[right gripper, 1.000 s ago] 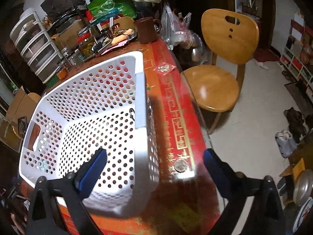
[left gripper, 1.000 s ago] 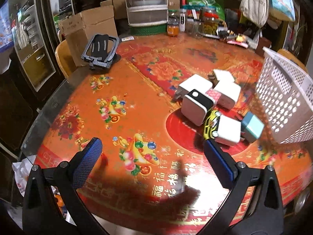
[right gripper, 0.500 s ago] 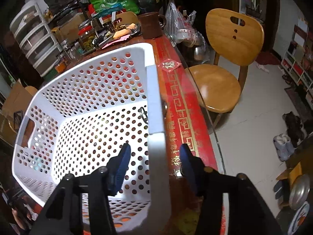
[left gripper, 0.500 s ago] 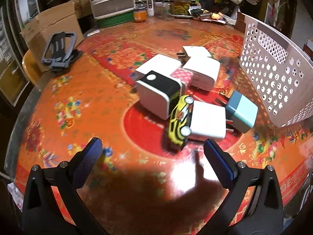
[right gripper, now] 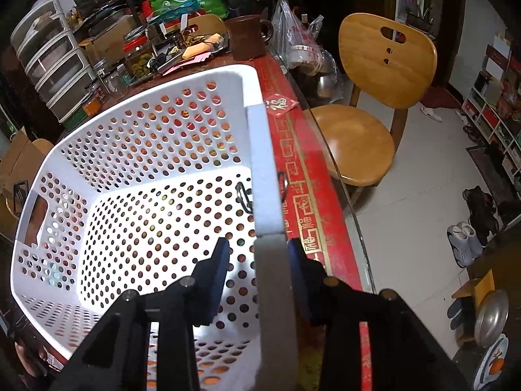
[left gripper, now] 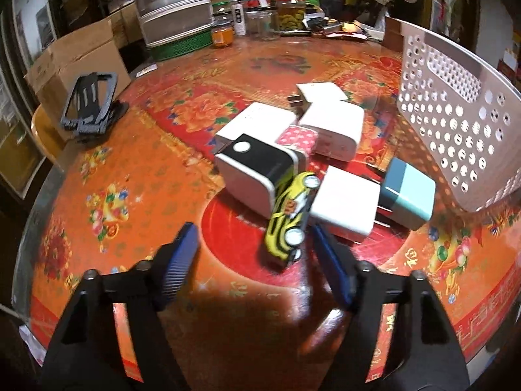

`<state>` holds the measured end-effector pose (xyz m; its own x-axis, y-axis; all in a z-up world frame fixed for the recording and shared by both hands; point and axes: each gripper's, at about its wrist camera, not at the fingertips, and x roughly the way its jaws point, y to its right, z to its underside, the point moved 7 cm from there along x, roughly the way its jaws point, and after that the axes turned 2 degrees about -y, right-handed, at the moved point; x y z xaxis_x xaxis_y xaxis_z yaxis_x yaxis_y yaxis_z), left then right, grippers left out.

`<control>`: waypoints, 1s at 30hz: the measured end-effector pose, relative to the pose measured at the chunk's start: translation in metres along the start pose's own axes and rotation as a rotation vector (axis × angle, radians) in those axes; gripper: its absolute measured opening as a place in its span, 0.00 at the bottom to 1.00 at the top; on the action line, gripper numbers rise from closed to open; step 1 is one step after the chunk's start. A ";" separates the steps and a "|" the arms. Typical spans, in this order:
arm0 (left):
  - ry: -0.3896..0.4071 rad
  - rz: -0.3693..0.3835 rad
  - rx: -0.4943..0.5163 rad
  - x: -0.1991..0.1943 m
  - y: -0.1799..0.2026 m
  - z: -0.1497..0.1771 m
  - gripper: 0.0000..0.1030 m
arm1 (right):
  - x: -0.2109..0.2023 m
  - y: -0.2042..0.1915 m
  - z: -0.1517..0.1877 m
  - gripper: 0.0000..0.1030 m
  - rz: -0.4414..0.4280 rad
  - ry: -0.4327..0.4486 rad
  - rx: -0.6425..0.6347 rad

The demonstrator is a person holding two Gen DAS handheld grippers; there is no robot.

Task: Organize rigid objects
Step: 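Grasp the yellow toy car with the left tool while the right tool holds the basket rim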

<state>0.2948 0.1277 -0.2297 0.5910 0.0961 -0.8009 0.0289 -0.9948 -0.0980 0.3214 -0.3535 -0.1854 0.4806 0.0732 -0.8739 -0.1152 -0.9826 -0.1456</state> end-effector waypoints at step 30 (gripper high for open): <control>0.175 -0.132 -0.016 -0.070 -0.026 -0.027 0.19 | 0.000 -0.002 0.001 0.35 -0.009 -0.003 -0.007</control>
<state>0.2743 0.1459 -0.1548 0.7123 0.2191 -0.6668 0.1270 -0.9746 -0.1846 0.3210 -0.3511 -0.1851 0.4788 0.0825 -0.8741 -0.1047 -0.9831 -0.1501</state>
